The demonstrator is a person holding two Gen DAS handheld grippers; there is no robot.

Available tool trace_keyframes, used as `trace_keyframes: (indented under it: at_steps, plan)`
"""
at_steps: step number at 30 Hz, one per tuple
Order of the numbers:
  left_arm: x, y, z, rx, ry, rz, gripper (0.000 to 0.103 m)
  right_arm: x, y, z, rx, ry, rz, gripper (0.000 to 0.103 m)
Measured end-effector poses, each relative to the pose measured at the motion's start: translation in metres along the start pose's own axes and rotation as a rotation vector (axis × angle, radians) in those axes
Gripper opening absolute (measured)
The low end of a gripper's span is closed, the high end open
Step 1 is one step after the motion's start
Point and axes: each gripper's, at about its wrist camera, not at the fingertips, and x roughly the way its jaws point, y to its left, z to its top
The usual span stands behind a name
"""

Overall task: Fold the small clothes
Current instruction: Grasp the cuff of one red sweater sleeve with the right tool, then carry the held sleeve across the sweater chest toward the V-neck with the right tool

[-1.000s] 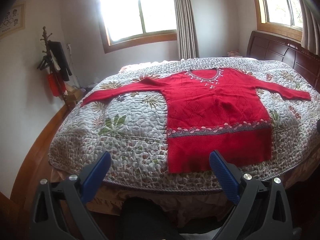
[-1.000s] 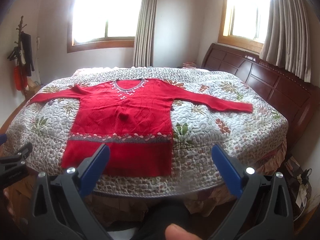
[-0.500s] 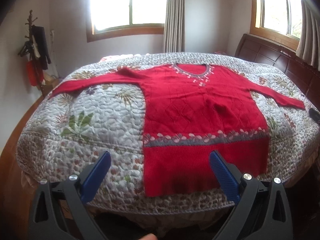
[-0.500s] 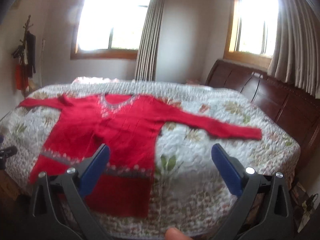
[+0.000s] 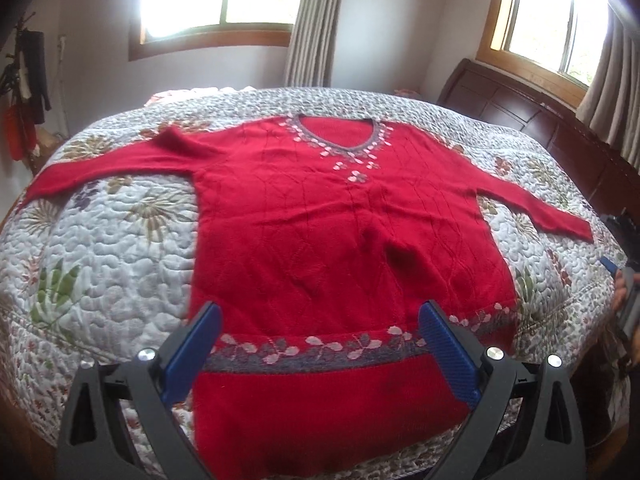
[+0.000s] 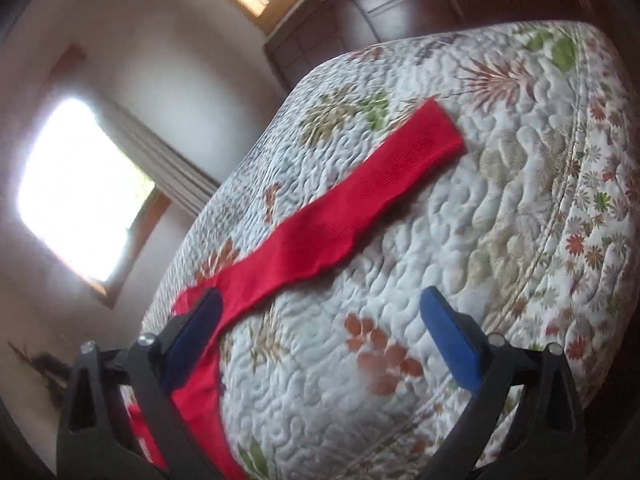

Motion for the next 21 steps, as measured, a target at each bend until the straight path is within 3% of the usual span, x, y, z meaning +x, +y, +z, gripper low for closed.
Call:
trace_keyframes:
  at_steps: [2,8,19,21]
  plan:
    - [0.010,-0.006,0.004,0.014,-0.016,0.014,0.099,0.011,-0.025,0.026,0.116,-0.008,0.002,0.050]
    - [0.029,-0.017,0.016,0.048,-0.056,0.035,0.099,0.038,-0.075,0.058,0.371,-0.058,-0.023,0.054]
    - [0.050,-0.011,0.017,0.017,-0.030,0.015,0.099,0.070,-0.066,0.084,0.375,-0.112,-0.035,0.051]
    - [0.050,-0.009,0.016,0.013,-0.028,0.014,0.099,0.074,-0.065,0.086,0.379,-0.109,-0.010,0.040]
